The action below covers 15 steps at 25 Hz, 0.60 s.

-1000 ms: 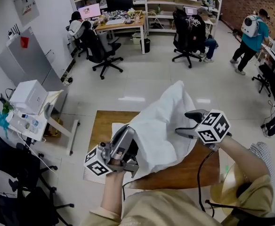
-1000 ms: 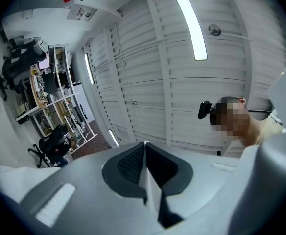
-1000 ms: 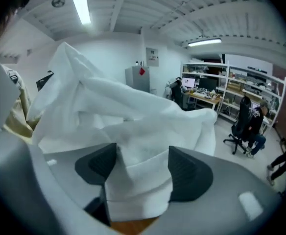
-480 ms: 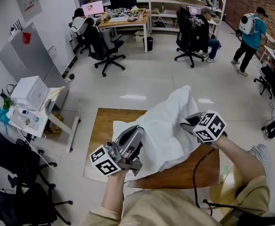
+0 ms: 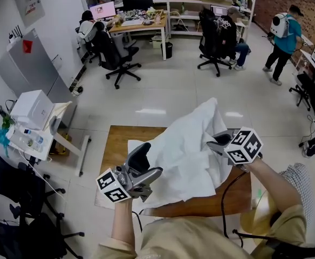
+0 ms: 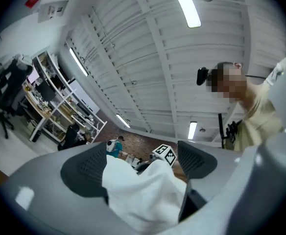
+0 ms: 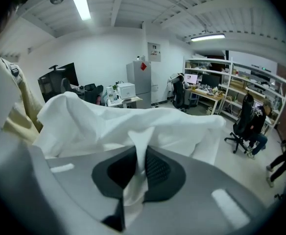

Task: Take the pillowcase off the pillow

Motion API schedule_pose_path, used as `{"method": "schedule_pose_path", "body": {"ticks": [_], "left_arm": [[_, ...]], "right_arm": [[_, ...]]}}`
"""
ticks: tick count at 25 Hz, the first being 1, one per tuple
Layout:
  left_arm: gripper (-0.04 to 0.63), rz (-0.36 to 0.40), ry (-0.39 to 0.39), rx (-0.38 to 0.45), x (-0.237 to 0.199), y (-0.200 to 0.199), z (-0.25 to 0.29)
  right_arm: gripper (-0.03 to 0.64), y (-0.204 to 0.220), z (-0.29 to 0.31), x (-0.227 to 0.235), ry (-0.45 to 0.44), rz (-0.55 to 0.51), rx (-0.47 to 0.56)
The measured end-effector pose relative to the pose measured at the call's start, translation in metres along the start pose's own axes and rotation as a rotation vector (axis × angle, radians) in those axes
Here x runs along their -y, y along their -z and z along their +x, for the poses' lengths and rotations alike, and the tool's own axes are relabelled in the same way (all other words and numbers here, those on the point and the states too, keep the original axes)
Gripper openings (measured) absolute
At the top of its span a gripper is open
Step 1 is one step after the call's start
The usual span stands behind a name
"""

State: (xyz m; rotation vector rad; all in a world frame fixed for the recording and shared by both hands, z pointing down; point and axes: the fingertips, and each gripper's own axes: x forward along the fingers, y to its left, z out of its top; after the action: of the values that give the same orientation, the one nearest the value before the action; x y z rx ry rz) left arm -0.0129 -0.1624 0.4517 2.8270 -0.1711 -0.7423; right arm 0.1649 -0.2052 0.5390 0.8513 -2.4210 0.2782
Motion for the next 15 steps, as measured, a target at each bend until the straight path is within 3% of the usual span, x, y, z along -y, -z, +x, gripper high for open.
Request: {"method": "schedule_pose_path", "body": {"ticks": [4,11,15], "left_arm": [[0.436,0.053,-0.11,-0.05,-0.029,0.0,-0.008],[0.436,0.114,-0.193,-0.096,-0.056,-0.016,0.004],[0.434,0.165,-0.316,-0.257,-0.1,-0.011,0.005]], "right_arm": [[0.025,-0.004,-0.001,-0.005,-0.009,0.005,0.024],[0.025,-0.021,-0.007,-0.018,-0.059,0.007,0.056],[0.025,-0.032,-0.007,-0.03,-0.059,-0.042,0.053]]}}
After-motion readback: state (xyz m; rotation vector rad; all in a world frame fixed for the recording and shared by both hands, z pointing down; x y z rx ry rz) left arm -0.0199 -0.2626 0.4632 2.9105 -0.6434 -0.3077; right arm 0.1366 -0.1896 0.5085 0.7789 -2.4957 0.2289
